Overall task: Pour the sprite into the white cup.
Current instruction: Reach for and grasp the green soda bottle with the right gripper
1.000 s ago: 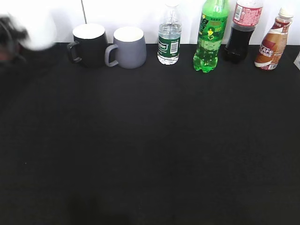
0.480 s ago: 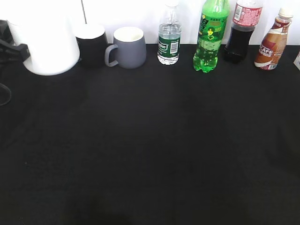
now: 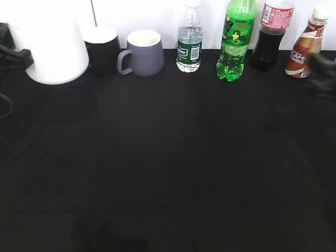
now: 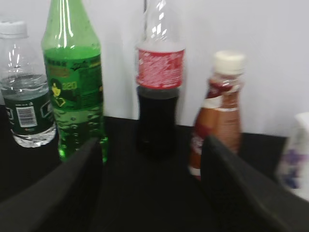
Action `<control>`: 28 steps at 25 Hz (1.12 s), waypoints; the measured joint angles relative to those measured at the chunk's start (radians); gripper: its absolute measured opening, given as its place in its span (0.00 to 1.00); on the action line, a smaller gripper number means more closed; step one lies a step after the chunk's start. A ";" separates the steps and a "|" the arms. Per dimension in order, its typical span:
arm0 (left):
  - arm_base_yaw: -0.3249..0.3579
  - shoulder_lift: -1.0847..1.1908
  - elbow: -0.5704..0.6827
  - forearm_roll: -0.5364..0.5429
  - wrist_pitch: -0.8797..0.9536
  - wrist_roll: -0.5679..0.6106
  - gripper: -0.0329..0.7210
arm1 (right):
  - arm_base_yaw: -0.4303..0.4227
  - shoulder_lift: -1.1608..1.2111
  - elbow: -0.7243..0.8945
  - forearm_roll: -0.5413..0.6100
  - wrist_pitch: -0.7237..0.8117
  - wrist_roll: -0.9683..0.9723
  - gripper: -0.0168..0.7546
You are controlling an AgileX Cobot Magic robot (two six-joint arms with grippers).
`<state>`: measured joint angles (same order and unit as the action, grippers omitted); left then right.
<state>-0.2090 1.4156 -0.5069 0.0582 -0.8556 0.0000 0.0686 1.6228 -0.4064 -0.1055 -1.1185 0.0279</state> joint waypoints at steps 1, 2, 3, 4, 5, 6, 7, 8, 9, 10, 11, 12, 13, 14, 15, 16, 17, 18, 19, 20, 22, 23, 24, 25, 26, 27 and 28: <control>0.000 0.000 0.000 0.000 0.000 0.000 0.12 | 0.060 0.034 -0.044 0.075 0.040 -0.012 0.65; 0.000 0.000 0.000 0.000 0.000 0.000 0.12 | 0.131 0.064 -0.094 0.170 0.096 -0.053 0.65; 0.000 0.000 0.000 0.000 0.000 0.000 0.12 | 0.193 0.094 -0.151 0.268 0.137 -0.103 0.65; 0.000 0.000 0.000 -0.002 0.000 0.000 0.12 | 0.250 0.124 -0.200 0.352 0.154 -0.146 0.65; 0.000 0.000 0.000 -0.004 0.000 0.000 0.12 | 0.292 0.150 -0.250 0.429 0.179 -0.184 0.65; 0.000 0.000 0.000 -0.004 0.000 0.000 0.12 | 0.326 0.184 -0.307 0.483 0.213 -0.214 0.66; 0.000 0.000 0.000 -0.004 -0.001 0.000 0.12 | 0.353 0.216 -0.351 0.509 0.234 -0.231 0.69; 0.000 0.000 0.000 -0.004 -0.001 0.000 0.12 | 0.366 0.251 -0.395 0.516 0.239 -0.236 0.75; 0.000 0.000 0.000 -0.004 -0.001 0.000 0.12 | 0.371 0.291 -0.434 0.522 0.243 -0.236 0.83; 0.000 0.000 0.000 -0.004 -0.001 0.000 0.12 | 0.372 0.326 -0.472 0.541 0.244 -0.236 0.88; 0.000 0.000 0.000 -0.004 -0.001 0.000 0.12 | 0.372 0.357 -0.504 0.562 0.244 -0.236 0.89; 0.000 0.000 0.000 -0.004 -0.001 0.000 0.12 | 0.372 0.378 -0.531 0.577 0.245 -0.236 0.89; 0.000 0.000 0.000 -0.004 -0.001 0.000 0.12 | 0.372 0.397 -0.561 0.580 0.245 -0.236 0.89; 0.000 0.000 0.000 -0.004 -0.001 0.000 0.12 | 0.372 0.415 -0.586 0.586 0.245 -0.236 0.90; 0.000 0.000 0.000 -0.004 -0.001 0.000 0.12 | 0.366 0.435 -0.608 0.588 0.247 -0.236 0.90; 0.000 0.000 0.000 -0.004 -0.001 0.000 0.12 | 0.359 0.455 -0.624 0.589 0.251 -0.236 0.90; 0.000 0.000 0.000 -0.003 -0.001 0.000 0.12 | 0.351 0.469 -0.642 0.589 0.257 -0.236 0.90; 0.000 0.000 0.000 -0.004 -0.001 0.000 0.12 | 0.345 0.484 -0.660 0.588 0.259 -0.236 0.90; 0.000 0.000 0.000 -0.003 -0.001 0.000 0.12 | 0.343 0.500 -0.681 0.586 0.266 -0.236 0.90; 0.000 0.000 0.000 -0.004 -0.001 0.000 0.12 | 0.342 0.521 -0.706 0.585 0.280 -0.236 0.90; 0.000 0.000 0.000 -0.004 -0.001 0.000 0.12 | 0.342 0.567 -0.751 0.585 0.285 -0.236 0.90; 0.000 0.000 0.000 -0.004 -0.001 0.000 0.12 | 0.342 0.590 -0.775 0.585 0.283 -0.236 0.90; 0.000 0.000 0.000 -0.003 -0.001 0.000 0.12 | 0.342 0.614 -0.801 0.585 0.282 -0.236 0.90; 0.000 0.000 0.000 -0.003 -0.001 0.000 0.12 | 0.342 0.636 -0.818 0.586 0.280 -0.236 0.90; 0.000 0.000 0.000 -0.003 -0.001 0.000 0.12 | 0.342 0.646 -0.827 0.586 0.267 -0.236 0.90; 0.000 0.000 0.000 -0.003 -0.001 0.000 0.12 | 0.342 0.649 -0.832 0.586 0.256 -0.236 0.89; 0.000 0.000 0.000 -0.003 -0.001 0.000 0.12 | 0.342 0.657 -0.841 0.586 0.251 -0.236 0.89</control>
<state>-0.2090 1.4156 -0.5069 0.0548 -0.8565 0.0000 0.4105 2.2795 -1.2475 0.4801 -0.8679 -0.2078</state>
